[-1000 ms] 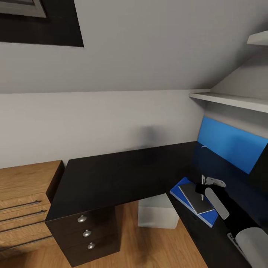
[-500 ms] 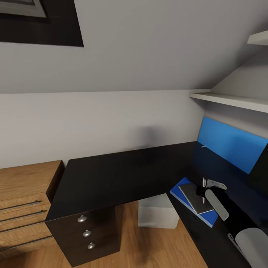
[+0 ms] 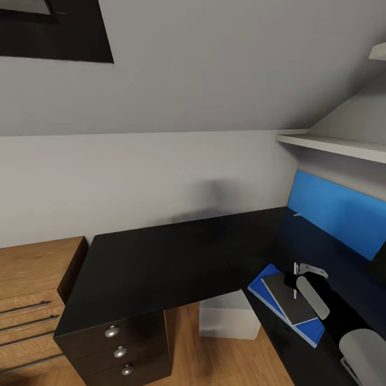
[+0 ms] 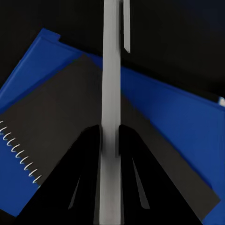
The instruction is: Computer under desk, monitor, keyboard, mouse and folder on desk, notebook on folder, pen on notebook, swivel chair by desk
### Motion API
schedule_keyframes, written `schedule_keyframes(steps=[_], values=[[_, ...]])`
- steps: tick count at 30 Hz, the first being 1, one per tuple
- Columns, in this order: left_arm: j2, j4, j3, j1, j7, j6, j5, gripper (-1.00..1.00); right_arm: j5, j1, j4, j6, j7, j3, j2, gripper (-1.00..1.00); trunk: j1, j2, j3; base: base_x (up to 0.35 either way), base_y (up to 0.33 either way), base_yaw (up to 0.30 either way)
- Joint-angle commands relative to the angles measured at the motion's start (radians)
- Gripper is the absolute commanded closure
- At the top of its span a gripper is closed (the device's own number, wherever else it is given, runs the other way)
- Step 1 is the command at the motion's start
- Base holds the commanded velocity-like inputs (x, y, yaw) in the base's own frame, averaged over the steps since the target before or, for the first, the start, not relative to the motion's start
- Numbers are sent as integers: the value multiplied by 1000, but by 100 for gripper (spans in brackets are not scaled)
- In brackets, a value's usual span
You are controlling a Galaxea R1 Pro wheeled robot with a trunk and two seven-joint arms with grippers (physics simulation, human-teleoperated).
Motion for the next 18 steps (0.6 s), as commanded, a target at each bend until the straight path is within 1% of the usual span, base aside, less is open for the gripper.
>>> schedule_keyframes(steps=[1, 4, 9, 13, 15, 18], values=[[0, 0, -9, -1, 6, -4, 8, -100, -11, -1, 1, 0, -9, 5, -1, 100, 0, -1, -1, 19, 0, 0], [0, 0, -8, -1, 6, -4, 9, -100, -12, -1, 9, 0, -9, 5, 0, 100, 0, -1, -1, 9, 0, 0], [0, 0, -8, -1, 6, -4, 10, -100, -11, -3, 61, -1, -9, 6, 0, 100, 0, -1, -1, 2, 0, 0], [0, 0, -8, -1, 6, -4, 10, -100, -9, -4, 80, -2, 1, 7, 2, 100, 0, -1, -1, 0, 0, 0], [0, 0, -8, -1, 6, -4, 10, -100, -9, -4, 89, -3, 5, 8, 6, 100, 0, -1, -1, 0, 0, 0], [0, 0, -8, -1, 6, -4, 10, -100, 6, -5, 104, -7, 7, 8, 12, 100, 0, -1, -1, 0, 0, 0]])
